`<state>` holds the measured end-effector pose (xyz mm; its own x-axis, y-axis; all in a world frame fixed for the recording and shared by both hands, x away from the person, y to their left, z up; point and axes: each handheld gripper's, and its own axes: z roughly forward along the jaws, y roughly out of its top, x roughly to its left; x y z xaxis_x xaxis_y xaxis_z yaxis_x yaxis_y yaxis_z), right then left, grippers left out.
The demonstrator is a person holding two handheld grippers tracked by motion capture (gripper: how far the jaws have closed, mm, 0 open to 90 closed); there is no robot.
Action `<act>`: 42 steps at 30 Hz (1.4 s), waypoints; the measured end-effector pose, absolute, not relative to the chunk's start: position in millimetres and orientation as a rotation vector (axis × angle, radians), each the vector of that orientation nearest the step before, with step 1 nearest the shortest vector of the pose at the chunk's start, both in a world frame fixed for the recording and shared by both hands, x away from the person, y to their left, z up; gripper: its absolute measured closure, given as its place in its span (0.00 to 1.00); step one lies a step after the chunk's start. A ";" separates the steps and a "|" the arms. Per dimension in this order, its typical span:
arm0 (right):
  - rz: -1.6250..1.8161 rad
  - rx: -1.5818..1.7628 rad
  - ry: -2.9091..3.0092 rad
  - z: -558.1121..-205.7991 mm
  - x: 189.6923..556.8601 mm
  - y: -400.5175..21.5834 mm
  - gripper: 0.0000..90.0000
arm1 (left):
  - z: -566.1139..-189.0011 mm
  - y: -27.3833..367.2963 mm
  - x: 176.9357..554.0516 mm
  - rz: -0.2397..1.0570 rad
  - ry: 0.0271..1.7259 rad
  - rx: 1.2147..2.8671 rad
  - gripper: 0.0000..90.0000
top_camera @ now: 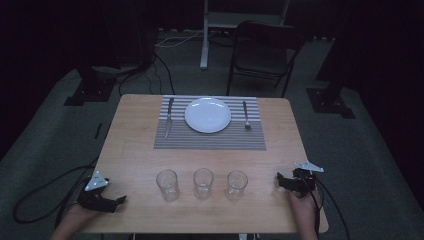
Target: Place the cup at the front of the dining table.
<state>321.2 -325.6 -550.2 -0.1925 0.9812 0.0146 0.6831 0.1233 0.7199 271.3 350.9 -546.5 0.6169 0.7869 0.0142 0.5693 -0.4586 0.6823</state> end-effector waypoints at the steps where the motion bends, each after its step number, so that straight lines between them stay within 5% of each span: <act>1: 0.837 1.604 1.937 -550.1 321.2 -325.6 0.14 | -546.5 350.9 271.3 0.436 1.060 2.194 0.00; 25: 0.837 1.601 1.936 -550.2 321.1 -325.5 0.14 | -541.3 344.8 272.4 0.353 1.067 2.193 0.02; 42: 0.837 1.602 1.933 -550.3 320.6 -325.3 0.14 | -513.4 316.8 278.9 0.283 0.902 2.179 0.04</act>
